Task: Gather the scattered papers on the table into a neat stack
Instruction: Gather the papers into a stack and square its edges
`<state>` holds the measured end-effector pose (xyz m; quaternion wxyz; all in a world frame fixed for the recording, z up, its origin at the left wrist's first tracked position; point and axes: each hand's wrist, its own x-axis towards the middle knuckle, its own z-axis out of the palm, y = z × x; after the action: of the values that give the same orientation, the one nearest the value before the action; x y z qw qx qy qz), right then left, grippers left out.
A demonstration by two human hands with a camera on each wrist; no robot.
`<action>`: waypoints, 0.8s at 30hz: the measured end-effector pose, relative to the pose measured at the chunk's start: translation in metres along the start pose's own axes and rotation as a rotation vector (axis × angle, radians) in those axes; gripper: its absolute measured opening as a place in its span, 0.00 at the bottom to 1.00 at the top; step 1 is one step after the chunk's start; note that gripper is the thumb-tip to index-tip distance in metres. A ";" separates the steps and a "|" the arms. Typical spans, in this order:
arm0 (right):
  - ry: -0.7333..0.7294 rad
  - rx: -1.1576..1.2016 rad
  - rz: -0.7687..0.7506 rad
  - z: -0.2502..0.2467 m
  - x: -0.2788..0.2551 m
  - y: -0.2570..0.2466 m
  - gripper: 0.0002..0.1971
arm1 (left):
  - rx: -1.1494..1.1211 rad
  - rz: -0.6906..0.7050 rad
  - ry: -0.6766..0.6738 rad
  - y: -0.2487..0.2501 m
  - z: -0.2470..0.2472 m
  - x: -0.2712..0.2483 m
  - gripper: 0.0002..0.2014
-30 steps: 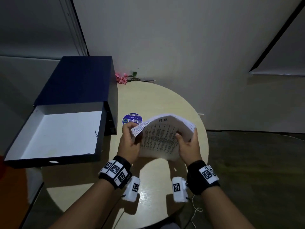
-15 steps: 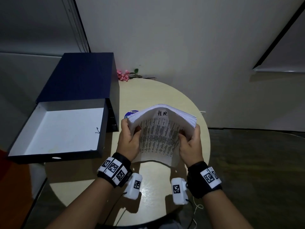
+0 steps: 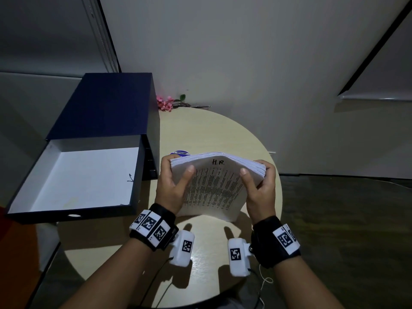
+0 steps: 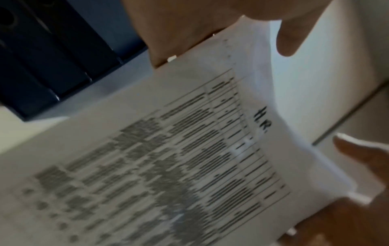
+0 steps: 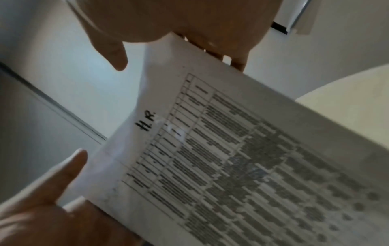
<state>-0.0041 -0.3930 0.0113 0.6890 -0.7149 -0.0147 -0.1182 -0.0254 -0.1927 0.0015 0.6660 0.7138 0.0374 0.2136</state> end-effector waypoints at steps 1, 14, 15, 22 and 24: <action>0.037 -0.006 0.012 0.004 0.002 -0.004 0.21 | -0.013 -0.006 0.035 0.002 0.002 0.003 0.16; 0.190 -0.035 0.147 0.014 0.025 -0.004 0.10 | -0.134 -0.072 0.165 0.011 0.010 0.022 0.08; 0.185 -0.026 0.150 0.014 0.025 -0.003 0.11 | -0.141 -0.057 0.130 0.008 0.008 0.021 0.09; 0.133 -0.049 0.125 0.006 0.020 -0.007 0.17 | 0.073 -0.042 -0.035 -0.010 -0.007 0.011 0.13; 0.182 -0.215 -0.062 0.007 0.016 -0.021 0.16 | 0.119 -0.046 -0.044 -0.011 -0.007 0.012 0.09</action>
<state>0.0090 -0.3875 0.0350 0.6028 -0.7702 0.0387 -0.2048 -0.0140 -0.1810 -0.0063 0.6279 0.7555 0.0519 0.1797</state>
